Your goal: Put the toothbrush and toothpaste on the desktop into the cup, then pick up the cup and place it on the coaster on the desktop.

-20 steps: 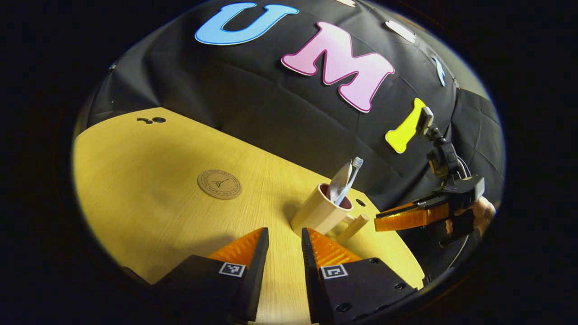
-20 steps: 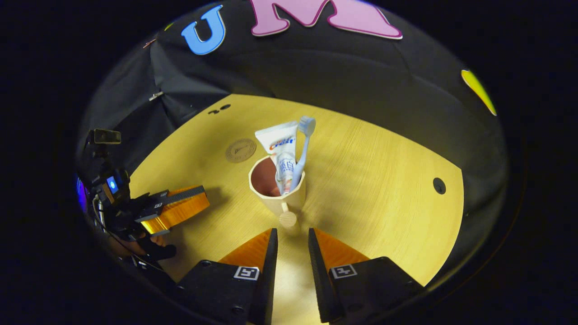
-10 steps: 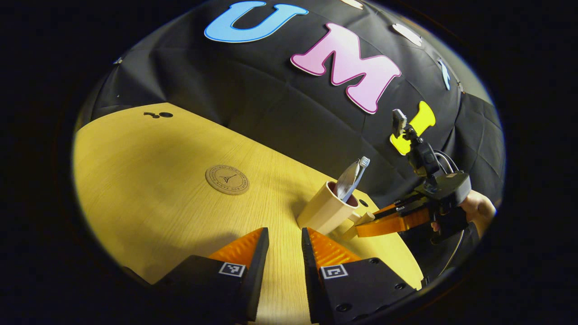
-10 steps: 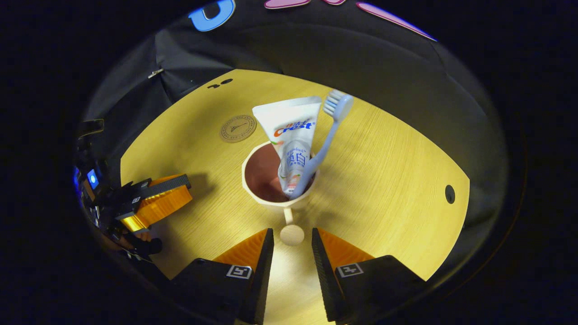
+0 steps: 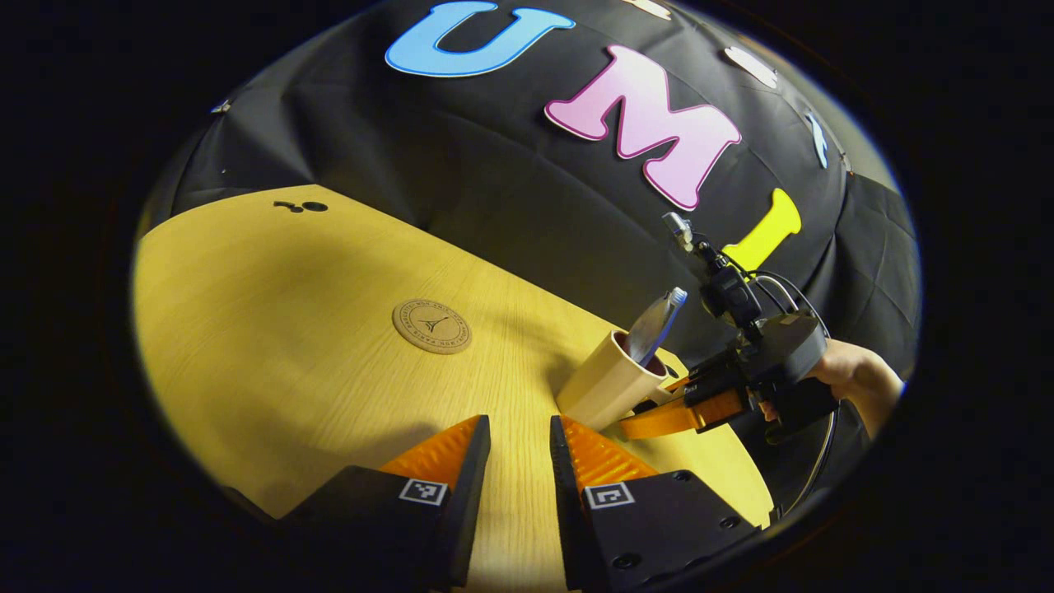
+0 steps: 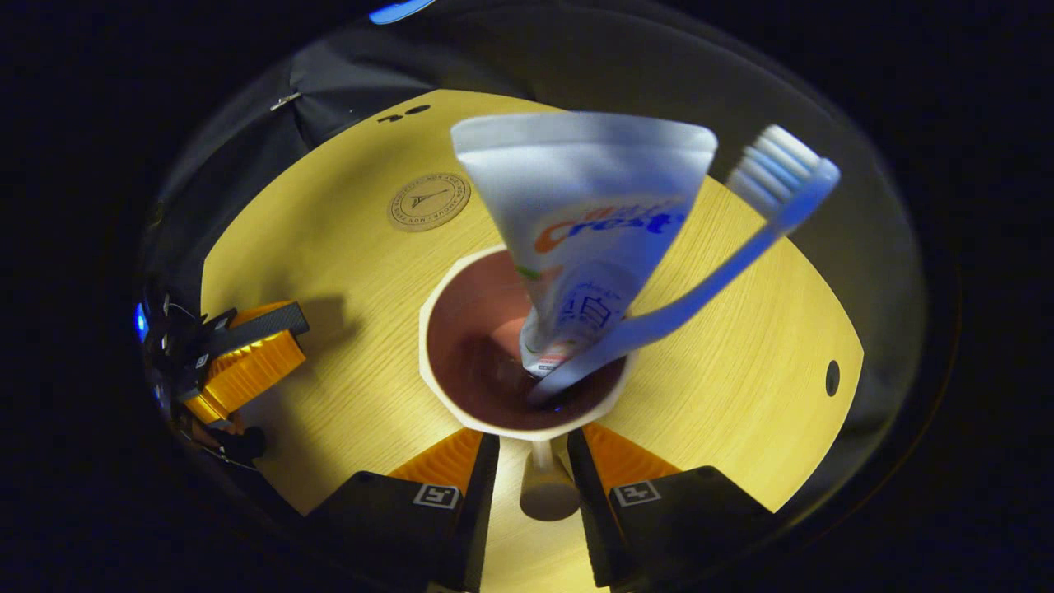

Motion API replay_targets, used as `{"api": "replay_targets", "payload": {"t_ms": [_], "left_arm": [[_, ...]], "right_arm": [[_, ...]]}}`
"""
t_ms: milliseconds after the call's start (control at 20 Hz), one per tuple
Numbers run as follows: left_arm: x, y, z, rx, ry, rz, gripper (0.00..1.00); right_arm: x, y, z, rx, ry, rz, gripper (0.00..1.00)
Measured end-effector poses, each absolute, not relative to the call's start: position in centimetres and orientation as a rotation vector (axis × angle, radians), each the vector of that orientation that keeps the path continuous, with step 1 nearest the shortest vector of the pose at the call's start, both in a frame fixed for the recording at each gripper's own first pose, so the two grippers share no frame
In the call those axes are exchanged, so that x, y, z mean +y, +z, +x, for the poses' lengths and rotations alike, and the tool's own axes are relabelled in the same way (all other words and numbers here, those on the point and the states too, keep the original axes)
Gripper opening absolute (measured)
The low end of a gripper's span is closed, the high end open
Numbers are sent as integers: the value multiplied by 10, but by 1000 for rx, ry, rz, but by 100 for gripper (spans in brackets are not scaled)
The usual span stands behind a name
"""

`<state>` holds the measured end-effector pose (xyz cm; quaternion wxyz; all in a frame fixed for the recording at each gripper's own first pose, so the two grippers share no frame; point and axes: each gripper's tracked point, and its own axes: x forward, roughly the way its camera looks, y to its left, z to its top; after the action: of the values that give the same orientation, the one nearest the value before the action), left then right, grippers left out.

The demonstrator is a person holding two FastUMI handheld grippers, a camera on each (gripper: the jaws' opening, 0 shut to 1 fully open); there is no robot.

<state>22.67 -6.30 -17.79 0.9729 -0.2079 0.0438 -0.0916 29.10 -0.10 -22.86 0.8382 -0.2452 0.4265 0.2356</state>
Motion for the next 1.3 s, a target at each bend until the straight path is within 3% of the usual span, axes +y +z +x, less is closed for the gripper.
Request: {"api": "replay_targets", "payload": {"t_ms": [50,100,150,200,250,300,500,550,1300], "left_arm": [[-64,-178,227,91,-181,-421,46],[-62,-177,227,92,-176,-422,46],[-60,-178,227,92,-173,-424,46],[-57,-177,227,89,-171,-428,46],[-51,-180,228,90,-170,-432,46],[-48,-181,229,93,-168,-434,46],[-41,-183,225,100,-161,-437,46],[-40,-183,225,99,-162,-438,46],[-2,-178,210,94,-136,-420,46]], "right_arm": [[0,-232,293,910,491,-521,60],[0,-234,295,917,485,-522,52],[-2,-237,296,927,477,-527,52],[-3,-240,298,938,465,-536,46],[-7,-242,298,952,449,-546,53],[-9,-245,299,958,441,-559,42],[-8,-242,299,959,435,-541,27],[-9,-241,300,957,424,-548,33],[106,-208,324,867,497,-499,33]]}}
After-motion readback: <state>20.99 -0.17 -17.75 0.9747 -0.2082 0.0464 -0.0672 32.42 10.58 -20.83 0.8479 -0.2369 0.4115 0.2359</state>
